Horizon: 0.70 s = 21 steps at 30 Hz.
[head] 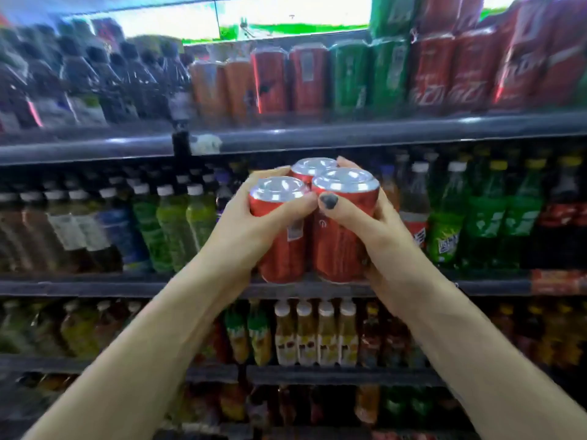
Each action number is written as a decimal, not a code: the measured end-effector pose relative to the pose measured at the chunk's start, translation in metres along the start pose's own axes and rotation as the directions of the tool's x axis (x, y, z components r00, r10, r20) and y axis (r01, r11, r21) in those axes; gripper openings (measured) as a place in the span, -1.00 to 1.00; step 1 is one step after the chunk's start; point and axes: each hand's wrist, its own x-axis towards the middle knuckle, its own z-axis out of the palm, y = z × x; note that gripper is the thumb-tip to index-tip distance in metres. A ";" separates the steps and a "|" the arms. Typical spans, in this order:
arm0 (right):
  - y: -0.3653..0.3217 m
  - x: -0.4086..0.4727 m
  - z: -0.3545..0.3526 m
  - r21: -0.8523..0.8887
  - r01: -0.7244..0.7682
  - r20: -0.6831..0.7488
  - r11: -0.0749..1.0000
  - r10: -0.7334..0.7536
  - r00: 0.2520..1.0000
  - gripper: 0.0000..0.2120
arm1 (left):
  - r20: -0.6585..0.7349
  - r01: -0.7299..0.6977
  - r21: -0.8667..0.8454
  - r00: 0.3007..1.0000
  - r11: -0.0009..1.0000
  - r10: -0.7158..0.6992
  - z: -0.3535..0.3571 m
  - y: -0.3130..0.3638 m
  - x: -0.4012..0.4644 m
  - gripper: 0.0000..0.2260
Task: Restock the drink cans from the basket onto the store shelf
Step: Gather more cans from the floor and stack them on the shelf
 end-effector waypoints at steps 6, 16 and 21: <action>-0.046 0.063 0.045 -0.049 0.113 0.007 0.992 -0.113 0.994 -0.30 | 0.032 -0.119 -0.002 0.992 0.993 0.119 -0.044 0.056 0.054 -0.50; -0.092 0.161 0.082 -0.098 0.192 0.075 0.976 -0.185 0.980 -0.45 | 0.062 -0.253 0.094 0.967 0.963 0.248 -0.081 0.117 0.123 -0.60; -0.100 0.202 0.100 -0.162 0.226 0.069 0.961 -0.217 0.974 -0.40 | 0.090 -0.221 0.045 0.972 0.974 0.217 -0.099 0.126 0.157 -0.53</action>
